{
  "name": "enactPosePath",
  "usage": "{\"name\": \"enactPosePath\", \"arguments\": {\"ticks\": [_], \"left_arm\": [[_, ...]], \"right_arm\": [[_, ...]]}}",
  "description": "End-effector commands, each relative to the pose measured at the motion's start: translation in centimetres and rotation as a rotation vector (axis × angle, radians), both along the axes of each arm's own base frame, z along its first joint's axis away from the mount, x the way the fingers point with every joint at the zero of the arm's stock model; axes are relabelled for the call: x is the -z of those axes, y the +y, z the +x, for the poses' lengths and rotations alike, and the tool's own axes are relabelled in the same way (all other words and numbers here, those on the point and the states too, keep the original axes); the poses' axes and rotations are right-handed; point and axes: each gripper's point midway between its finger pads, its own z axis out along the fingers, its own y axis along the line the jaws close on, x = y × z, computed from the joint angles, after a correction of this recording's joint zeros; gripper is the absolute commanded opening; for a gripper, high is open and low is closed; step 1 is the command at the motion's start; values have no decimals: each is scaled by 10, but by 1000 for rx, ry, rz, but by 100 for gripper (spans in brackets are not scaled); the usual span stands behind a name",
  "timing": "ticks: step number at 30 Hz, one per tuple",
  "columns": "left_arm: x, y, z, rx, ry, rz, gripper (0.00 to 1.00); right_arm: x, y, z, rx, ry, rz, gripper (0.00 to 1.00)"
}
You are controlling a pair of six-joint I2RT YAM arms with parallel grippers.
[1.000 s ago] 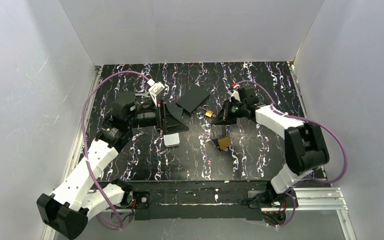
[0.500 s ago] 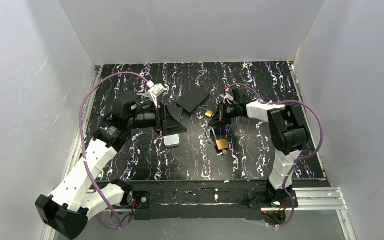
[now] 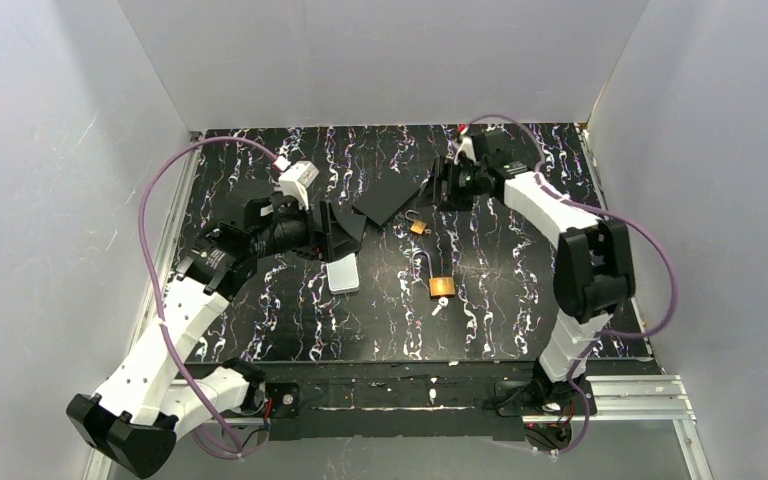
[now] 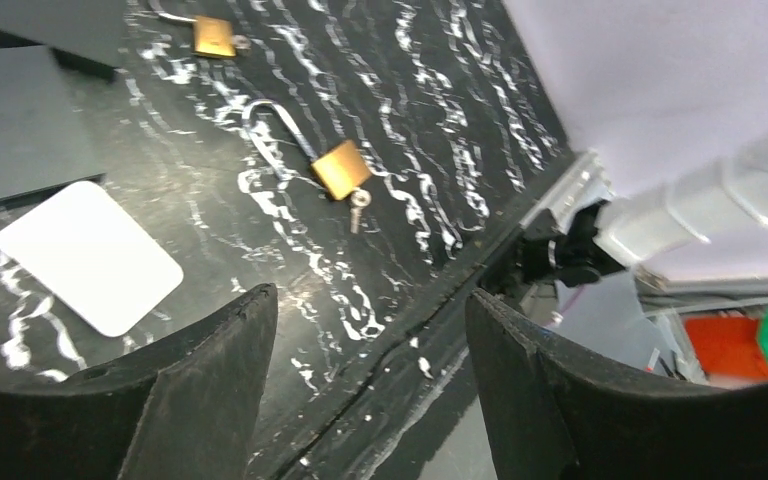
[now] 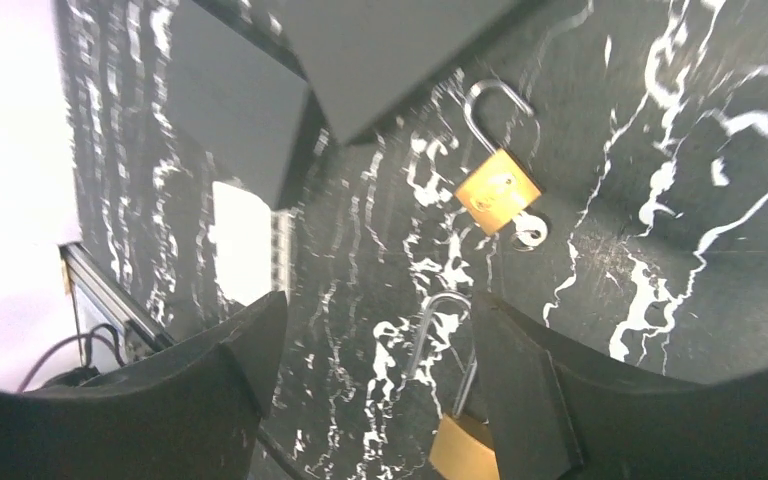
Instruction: Unlock with the key
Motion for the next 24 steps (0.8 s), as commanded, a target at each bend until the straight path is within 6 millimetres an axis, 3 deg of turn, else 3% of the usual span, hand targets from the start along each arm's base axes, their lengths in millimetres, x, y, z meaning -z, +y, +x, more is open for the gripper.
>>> {"name": "enactPosePath", "arguments": {"ticks": [1, 4, 7, 11, 14, 16, 20, 24], "left_arm": [[-6, 34, 17, -180, -93, 120, 68], [-9, 51, 23, -270, -132, 160, 75], [-15, 69, 28, -366, -185, 192, 98], [-33, 106, 33, -547, -304, 225, 98], [-41, 134, 30, -662, -369, 262, 98], [-42, 148, 26, -712, -393, 288, 98], [-41, 159, 17, -743, -422, 291, 98], [-36, 161, 12, -747, -424, 276, 98]], "right_arm": [[-93, -14, 11, 94, -201, 1, 76], [-133, -26, 5, 148, -295, 7, 78], [-179, -44, -10, 220, -408, 9, 98], [-227, -84, -33, 407, -528, -17, 98], [-243, -117, -56, 569, -557, -39, 98], [-253, -127, -74, 587, -594, -24, 98], [-260, -139, -100, 609, -630, -8, 98], [-250, -148, -103, 676, -557, -31, 98]]}}
